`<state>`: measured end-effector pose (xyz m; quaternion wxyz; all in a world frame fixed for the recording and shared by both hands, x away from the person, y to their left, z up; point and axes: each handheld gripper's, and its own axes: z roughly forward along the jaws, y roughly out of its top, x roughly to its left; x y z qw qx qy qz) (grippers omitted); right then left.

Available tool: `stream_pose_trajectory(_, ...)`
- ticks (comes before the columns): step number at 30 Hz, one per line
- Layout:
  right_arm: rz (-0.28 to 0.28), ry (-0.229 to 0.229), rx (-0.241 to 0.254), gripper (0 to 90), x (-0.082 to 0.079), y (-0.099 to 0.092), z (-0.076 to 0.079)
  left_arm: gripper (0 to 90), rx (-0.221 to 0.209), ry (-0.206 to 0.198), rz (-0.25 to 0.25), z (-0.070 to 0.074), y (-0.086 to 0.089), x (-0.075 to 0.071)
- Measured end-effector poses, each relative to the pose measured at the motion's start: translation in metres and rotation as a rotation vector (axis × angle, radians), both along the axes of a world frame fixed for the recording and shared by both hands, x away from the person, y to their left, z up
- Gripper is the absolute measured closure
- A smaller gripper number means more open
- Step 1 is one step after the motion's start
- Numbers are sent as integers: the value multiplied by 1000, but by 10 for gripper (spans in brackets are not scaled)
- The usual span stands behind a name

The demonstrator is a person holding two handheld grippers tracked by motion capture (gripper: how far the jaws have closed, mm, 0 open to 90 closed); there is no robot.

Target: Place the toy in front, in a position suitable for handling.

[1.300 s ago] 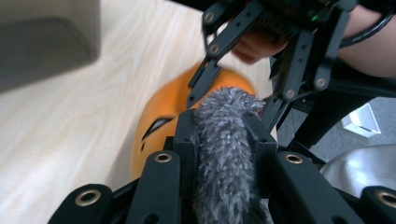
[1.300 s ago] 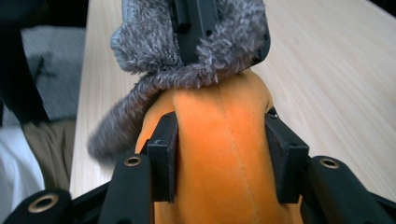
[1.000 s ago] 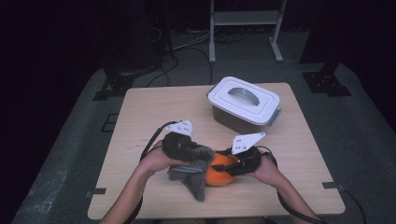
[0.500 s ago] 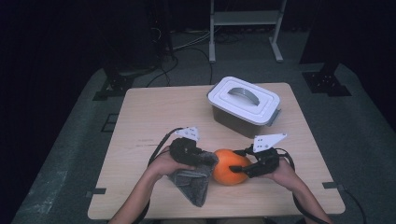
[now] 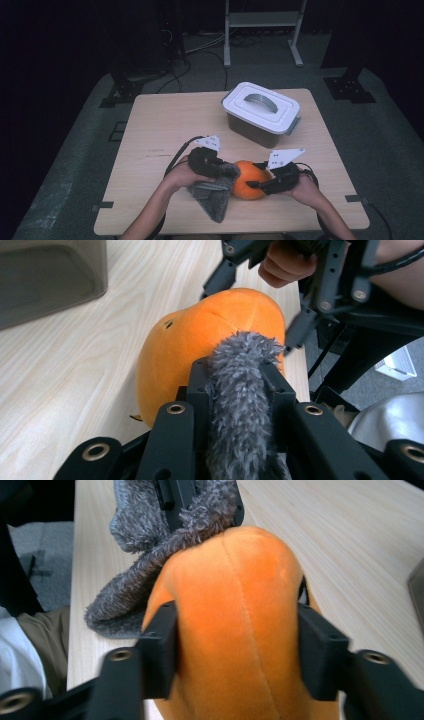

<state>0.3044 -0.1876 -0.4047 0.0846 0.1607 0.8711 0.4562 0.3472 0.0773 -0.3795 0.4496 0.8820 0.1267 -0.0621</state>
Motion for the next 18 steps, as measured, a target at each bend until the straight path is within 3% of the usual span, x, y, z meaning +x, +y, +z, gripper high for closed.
stream_pose_trajectory(6,52,17,64,494,7,8,1,718,-12,-18,5,11,12,-1)
stream_pose_trajectory(11,95,40,143,494,12,19,5,718,-39,-53,7,29,26,-6)
stream_pose_trajectory(15,154,58,165,493,13,32,9,718,-62,-76,-11,41,27,-12)
stream_pose_trajectory(18,180,68,171,490,14,35,8,718,-61,-83,-20,42,24,-13)
